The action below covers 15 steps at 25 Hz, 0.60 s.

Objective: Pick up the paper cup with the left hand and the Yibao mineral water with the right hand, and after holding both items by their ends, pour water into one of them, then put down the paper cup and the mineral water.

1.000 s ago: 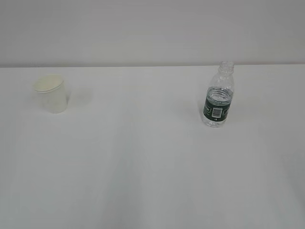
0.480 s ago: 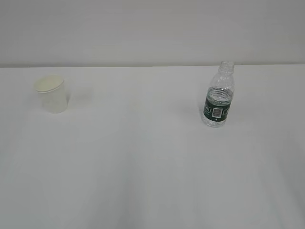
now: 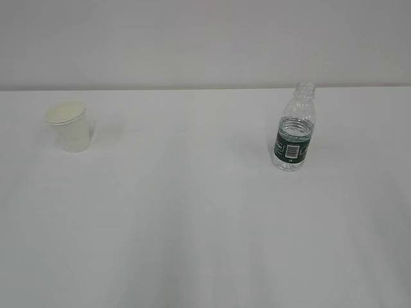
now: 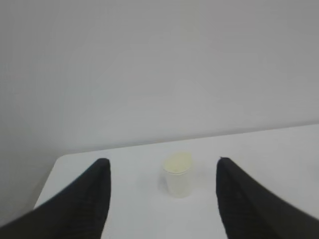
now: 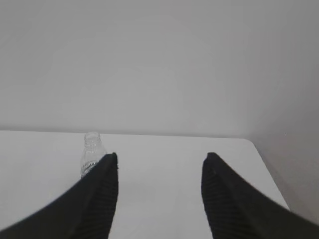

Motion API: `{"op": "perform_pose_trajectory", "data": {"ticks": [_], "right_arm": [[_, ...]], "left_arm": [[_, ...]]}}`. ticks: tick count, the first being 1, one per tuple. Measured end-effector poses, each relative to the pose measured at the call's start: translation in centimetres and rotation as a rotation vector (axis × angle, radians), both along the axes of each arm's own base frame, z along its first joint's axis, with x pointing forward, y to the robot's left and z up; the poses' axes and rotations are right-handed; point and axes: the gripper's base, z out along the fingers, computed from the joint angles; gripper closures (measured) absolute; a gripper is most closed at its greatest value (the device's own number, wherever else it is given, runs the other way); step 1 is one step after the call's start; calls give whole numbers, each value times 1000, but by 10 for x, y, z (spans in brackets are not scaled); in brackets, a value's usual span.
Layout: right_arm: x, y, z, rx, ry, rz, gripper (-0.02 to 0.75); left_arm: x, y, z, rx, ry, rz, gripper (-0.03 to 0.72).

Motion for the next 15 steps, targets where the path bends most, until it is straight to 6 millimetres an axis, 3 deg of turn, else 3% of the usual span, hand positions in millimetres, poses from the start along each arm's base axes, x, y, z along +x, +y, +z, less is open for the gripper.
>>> {"op": "perform_pose_trajectory", "data": {"ticks": [8, 15], "right_arm": [[27, 2, 7, 24, 10, 19, 327], [50, 3, 19, -26, 16, 33, 327]], "left_arm": [[45, -9, -3, -28, 101, -27, 157], [56, -10, -3, -16, 100, -27, 146]]}}
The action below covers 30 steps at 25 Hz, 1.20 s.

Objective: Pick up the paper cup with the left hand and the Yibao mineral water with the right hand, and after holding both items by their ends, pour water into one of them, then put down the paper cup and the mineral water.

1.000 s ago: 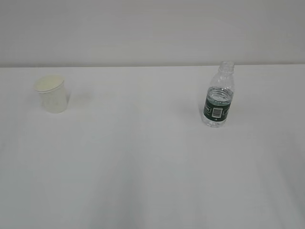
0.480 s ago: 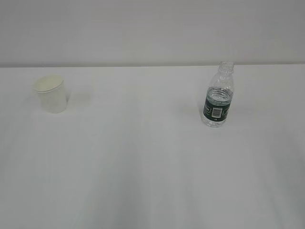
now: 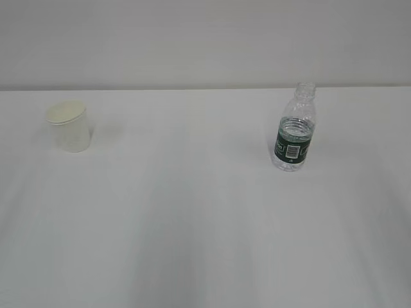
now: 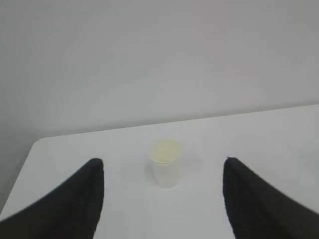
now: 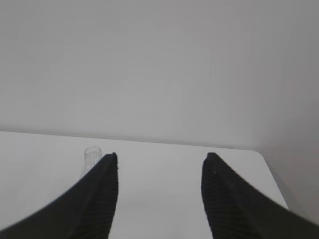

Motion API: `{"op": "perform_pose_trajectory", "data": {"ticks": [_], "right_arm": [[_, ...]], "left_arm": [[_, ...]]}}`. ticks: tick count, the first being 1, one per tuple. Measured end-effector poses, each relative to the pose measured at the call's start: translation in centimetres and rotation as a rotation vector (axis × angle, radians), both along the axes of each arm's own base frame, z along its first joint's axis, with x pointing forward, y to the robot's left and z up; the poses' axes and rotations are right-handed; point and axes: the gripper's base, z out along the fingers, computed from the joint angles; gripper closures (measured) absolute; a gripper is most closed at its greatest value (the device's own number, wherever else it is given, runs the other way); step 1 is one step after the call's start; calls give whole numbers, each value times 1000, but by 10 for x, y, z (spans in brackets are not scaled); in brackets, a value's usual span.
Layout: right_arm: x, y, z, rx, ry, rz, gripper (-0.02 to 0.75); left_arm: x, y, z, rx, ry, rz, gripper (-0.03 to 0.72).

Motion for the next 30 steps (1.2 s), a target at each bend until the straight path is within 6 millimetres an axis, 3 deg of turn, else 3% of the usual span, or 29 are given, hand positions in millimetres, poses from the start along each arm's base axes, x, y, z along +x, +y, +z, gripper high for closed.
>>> {"op": "perform_pose_trajectory", "data": {"ticks": [10, 19, 25, 30], "right_arm": [[31, 0, 3, 5, -23, -1, 327], [42, 1, 2, 15, -10, 1, 327], [60, 1, -6, 12, 52, 0, 328], [78, 1, -12, 15, 77, -3, 328]], "left_arm": [[18, -1, -5, 50, 37, 4, 147], [38, -7, -11, -18, 74, -10, 155], [47, -8, -12, -24, 56, -14, 185], [54, -10, -40, -48, 93, -15, 186]]}}
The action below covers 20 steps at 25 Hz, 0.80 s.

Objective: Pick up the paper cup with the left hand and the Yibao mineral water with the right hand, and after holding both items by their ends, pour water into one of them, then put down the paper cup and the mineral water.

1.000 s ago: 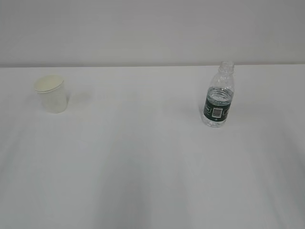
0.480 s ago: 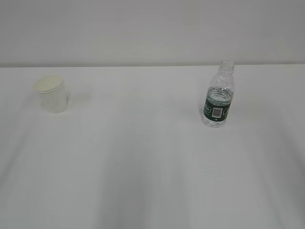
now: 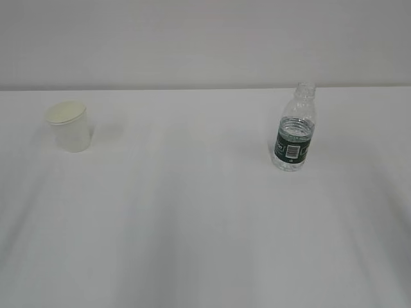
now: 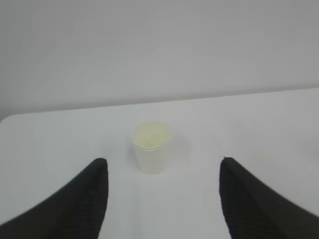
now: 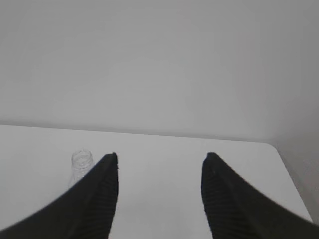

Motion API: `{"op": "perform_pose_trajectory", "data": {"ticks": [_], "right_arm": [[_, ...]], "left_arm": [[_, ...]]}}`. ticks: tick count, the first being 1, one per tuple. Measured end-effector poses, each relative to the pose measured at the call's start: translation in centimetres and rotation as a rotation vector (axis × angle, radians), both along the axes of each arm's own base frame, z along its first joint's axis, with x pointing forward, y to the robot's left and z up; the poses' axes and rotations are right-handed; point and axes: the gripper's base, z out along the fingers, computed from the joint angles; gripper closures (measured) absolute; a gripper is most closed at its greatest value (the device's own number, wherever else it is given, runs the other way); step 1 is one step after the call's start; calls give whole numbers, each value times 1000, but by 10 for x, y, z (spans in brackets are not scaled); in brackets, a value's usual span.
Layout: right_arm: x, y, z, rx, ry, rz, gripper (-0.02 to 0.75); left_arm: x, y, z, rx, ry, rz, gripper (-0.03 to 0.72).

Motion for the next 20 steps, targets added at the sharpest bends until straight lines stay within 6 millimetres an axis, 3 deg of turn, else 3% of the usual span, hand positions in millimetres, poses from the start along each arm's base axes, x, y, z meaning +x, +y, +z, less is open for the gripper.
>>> {"op": "perform_pose_trajectory", "data": {"ticks": [7, 13, 20], "right_arm": [[23, 5, -12, 32, 55, 24, 328], [49, 33, -27, 27, 84, 149, 328], [65, 40, -34, 23, 55, 164, 328]], "left_arm": [[-1, 0, -27, -38, -14, 6, 191], [2, 0, -35, -46, -60, 8, 193], [19, -2, -43, -47, -60, 11, 200]]}}
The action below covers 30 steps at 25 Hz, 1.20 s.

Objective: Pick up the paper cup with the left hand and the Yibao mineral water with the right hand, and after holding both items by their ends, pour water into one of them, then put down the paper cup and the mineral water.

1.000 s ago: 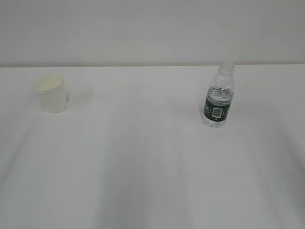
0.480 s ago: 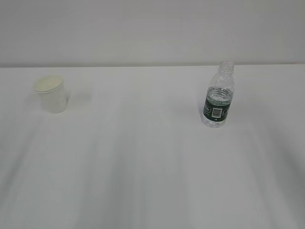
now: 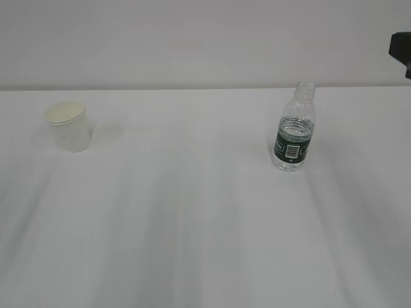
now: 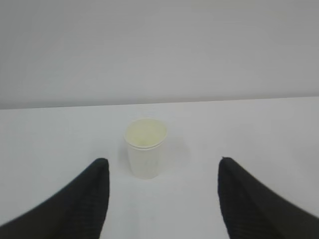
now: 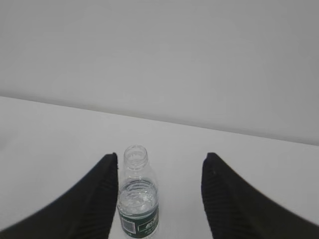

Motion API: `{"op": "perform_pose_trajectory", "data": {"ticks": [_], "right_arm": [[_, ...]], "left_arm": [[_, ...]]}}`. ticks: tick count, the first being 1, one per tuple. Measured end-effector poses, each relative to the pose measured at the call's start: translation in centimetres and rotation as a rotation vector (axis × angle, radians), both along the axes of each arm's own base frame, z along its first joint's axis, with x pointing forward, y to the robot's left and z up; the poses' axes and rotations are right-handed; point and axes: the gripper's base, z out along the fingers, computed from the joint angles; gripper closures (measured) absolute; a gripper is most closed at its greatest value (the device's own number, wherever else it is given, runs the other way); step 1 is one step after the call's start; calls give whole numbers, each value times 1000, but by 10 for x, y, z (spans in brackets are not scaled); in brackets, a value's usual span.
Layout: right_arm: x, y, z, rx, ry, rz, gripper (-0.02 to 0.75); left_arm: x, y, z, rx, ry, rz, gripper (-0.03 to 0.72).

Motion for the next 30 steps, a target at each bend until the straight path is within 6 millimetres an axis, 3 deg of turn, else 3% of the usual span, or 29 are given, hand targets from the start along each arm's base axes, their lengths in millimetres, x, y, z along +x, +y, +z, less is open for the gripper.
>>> {"op": "perform_pose_trajectory", "data": {"ticks": [5, 11, 16, 22, 30], "right_arm": [[-2, -1, -13, 3, -23, -9, 328], [-13, -6, -48, 91, -57, -49, 328], [-19, -5, -60, 57, -61, -26, 328], [-13, -1, -66, 13, -73, 17, 328], [-4, 4, -98, 77, -86, 37, 328]], "left_arm": [[11, -1, -3, -3, -26, 2, 203], [24, -3, -10, -10, -48, 5, 206], [34, -4, -18, -12, -49, 6, 208], [44, -5, -24, -13, -71, 6, 209], [56, -8, -34, -5, -106, -6, 215]]}}
